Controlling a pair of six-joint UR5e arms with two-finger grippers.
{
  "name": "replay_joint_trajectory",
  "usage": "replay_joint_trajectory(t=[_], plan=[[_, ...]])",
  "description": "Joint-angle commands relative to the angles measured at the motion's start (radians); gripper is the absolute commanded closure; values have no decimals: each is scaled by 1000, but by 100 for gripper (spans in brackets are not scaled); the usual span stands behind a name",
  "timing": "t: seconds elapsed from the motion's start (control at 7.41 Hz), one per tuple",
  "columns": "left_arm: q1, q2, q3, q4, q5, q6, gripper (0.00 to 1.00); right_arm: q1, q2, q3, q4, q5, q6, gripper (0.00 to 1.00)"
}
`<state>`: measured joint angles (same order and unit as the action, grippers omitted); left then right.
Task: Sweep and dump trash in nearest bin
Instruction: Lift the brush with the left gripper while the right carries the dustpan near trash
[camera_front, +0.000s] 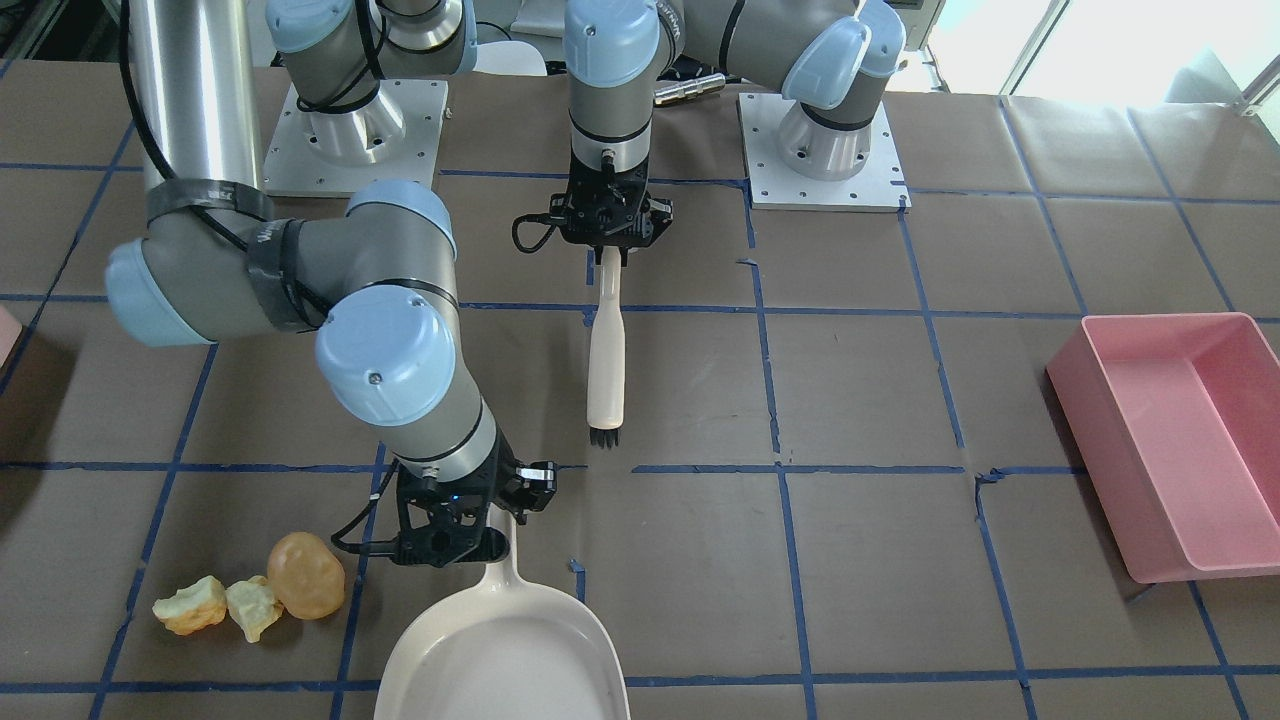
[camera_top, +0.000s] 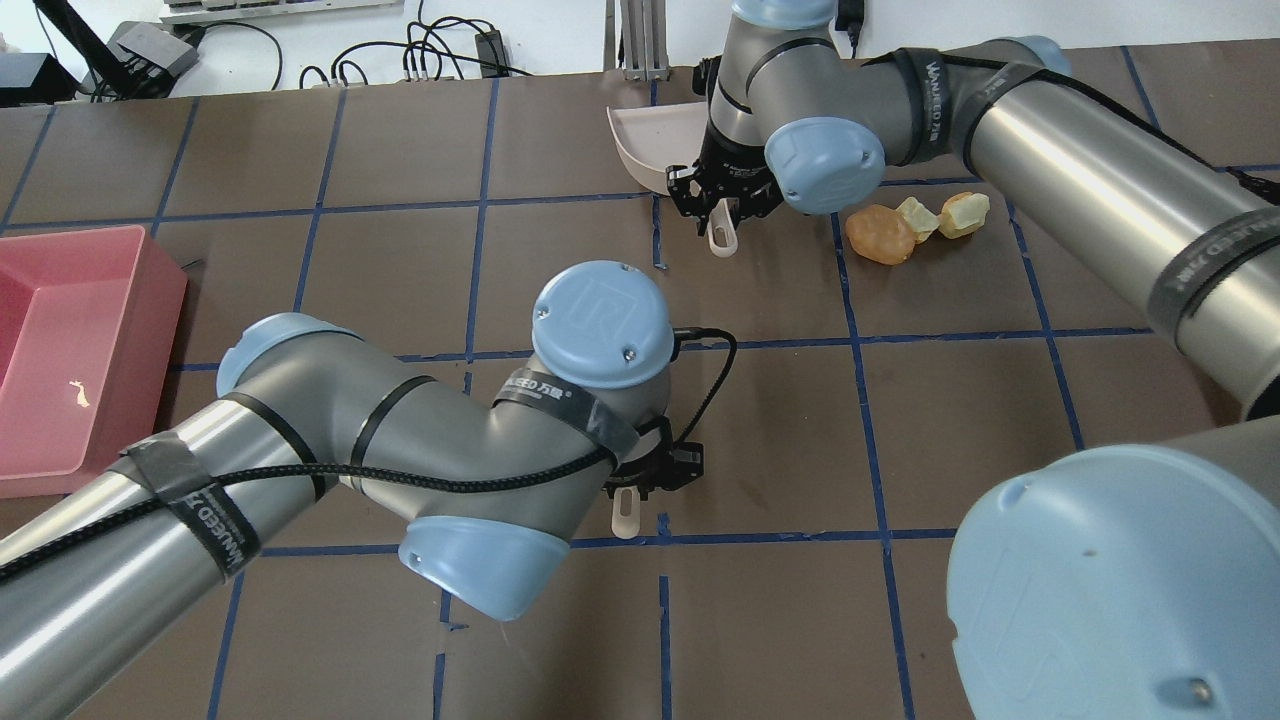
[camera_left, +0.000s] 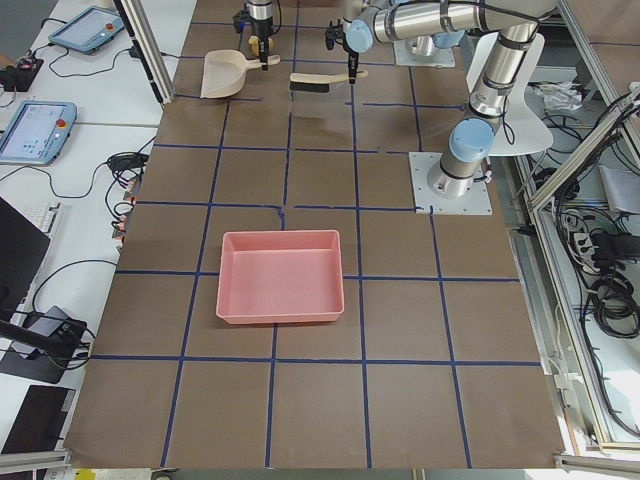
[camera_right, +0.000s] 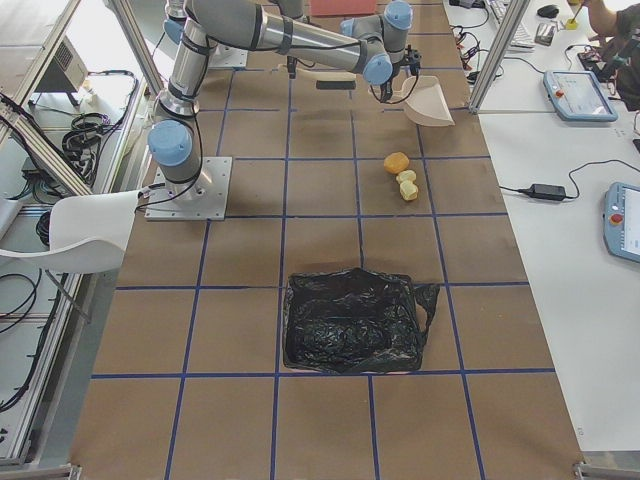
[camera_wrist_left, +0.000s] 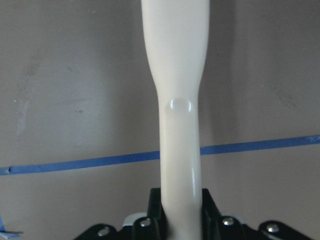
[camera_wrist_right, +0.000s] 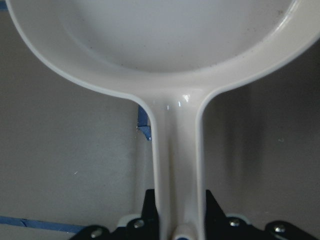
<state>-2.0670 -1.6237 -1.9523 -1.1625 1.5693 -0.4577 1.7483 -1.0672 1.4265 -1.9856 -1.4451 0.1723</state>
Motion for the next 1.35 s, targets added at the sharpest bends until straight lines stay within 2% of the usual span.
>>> replay_joint_trajectory(t=[0.0, 0.27, 0.54, 0.67, 0.94, 1.21], plan=[[80, 16, 137, -81, -5, 28, 100, -73, -124, 11, 175, -6, -112, 92], [132, -22, 335, -274, -3, 97, 100, -197, -253, 22, 369, -18, -297, 92], [142, -47, 418, -313, 2, 111, 100, -364, -307, 31, 477, -121, -571, 92], [143, -50, 429, -313, 3, 111, 100, -454, -327, 40, 497, -161, -726, 92], [145, -53, 440, -325, 0, 111, 100, -655, -327, 74, 478, -182, -1036, 92], [168, -55, 447, -335, -6, 117, 100, -795, -310, 106, 402, -212, -1292, 92]])
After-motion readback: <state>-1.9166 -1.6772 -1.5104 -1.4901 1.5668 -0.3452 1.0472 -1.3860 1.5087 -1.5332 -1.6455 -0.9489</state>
